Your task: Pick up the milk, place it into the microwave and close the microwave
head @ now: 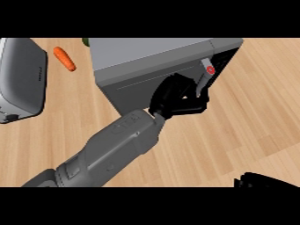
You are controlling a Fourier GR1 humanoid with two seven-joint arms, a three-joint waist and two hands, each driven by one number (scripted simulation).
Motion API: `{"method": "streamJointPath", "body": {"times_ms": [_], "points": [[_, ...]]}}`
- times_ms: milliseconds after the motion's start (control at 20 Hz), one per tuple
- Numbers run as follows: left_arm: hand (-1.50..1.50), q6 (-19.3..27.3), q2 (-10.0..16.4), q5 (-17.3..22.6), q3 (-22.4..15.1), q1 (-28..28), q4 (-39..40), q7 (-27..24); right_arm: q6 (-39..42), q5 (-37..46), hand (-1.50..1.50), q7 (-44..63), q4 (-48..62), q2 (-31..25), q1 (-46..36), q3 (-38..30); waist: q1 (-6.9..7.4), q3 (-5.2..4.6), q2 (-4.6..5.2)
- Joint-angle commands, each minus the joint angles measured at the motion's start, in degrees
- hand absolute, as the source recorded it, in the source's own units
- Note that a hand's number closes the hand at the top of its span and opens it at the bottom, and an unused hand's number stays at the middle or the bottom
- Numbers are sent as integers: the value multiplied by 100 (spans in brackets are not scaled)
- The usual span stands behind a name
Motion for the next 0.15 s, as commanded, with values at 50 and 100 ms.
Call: {"method": "streamJointPath", "body": {"times_ms": [50, 100], "points": [[150, -134, 209, 339, 492, 392, 838, -215, -316, 238, 150, 93, -361, 180, 249, 214, 176, -25, 64], [150, -200, 152, 359, 473, 434, 850, -304, -389, 303, 150, 116, -450, 229, 291, 274, 201, -29, 44]]}}
